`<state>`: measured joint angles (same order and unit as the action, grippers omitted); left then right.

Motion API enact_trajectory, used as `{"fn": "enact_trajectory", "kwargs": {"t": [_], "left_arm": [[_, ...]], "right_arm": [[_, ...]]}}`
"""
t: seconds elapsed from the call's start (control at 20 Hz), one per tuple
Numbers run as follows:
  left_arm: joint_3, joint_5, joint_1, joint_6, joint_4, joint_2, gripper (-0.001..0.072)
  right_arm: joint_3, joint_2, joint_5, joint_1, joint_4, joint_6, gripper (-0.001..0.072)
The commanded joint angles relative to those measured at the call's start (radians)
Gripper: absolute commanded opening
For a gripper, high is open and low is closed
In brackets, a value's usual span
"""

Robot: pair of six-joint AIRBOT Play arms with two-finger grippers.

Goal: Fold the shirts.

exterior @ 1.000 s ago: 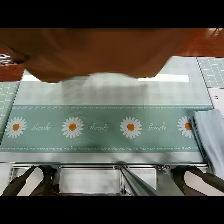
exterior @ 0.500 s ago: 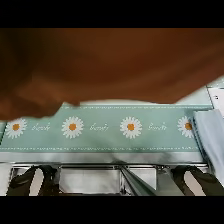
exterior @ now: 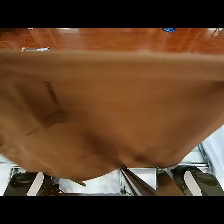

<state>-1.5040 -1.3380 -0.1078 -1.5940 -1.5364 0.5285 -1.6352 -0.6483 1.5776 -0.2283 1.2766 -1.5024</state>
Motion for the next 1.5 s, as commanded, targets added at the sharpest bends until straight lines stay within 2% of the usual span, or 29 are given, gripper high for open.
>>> {"fn": "enact_trajectory", "kwargs": {"t": [0.0, 0.15, 0.35, 0.5, 0.65, 0.75, 0.85, 0.95, 1.05, 1.2, 1.3, 1.45], "left_arm": [[0.190, 0.067, 0.014, -0.042, 0.029, 0.104, 0.0012], [0.262, 0.195, 0.014, -0.042, 0.120, 0.318, 0.0012], [0.217, 0.387, 0.014, -0.016, 0.191, 0.671, 0.0012], [0.045, 0.377, 0.014, -0.016, 0.223, 0.968, 0.0012], [-0.110, 0.356, 0.014, -0.027, 0.304, 1.183, 0.0012], [-0.163, 0.325, 0.014, -0.089, 0.333, 1.263, 0.0012], [-0.175, 0.276, 0.013, -0.086, 0.370, 1.289, 0.0012], [-0.186, 0.217, 0.004, -0.044, 0.370, 1.283, 0.0012], [-0.214, 0.101, -0.013, 0.051, 0.370, 1.276, 0.0012], [-0.222, -0.079, -0.039, 0.122, 0.356, 1.259, 0.0012], [-0.218, -0.175, -0.039, 0.136, 0.277, 1.260, 0.0012], [-0.165, -0.225, -0.039, 0.136, 0.249, 1.260, 0.0012]], "right_arm": [[0.229, -0.042, -0.089, 0.000, 0.001, 0.013, 0.0022], [0.341, -0.190, -0.216, 0.000, -0.034, 0.053, 0.0022], [0.346, -0.499, -0.391, 0.031, -0.077, 0.102, 0.0022], [0.278, -0.753, -0.524, 0.058, -0.080, 0.103, 0.0022], [0.128, -0.979, -0.541, 0.058, -0.132, 0.100, 0.0022], [0.043, -1.078, -0.513, 0.058, -0.156, 0.089, 0.0022], [0.006, -1.126, -0.465, 0.058, -0.152, 0.090, 0.0023], [0.001, -1.128, -0.428, 0.053, -0.144, 0.101, 0.0023], [-0.024, -1.128, -0.349, 0.042, -0.141, 0.113, 0.0023], [-0.041, -1.123, -0.212, 0.029, -0.137, 0.126, 0.0023], [-0.029, -1.123, -0.143, 0.024, -0.100, 0.123, 0.0023], [0.049, -1.123, -0.119, 0.024, -0.089, 0.122, 0.0023]]}}
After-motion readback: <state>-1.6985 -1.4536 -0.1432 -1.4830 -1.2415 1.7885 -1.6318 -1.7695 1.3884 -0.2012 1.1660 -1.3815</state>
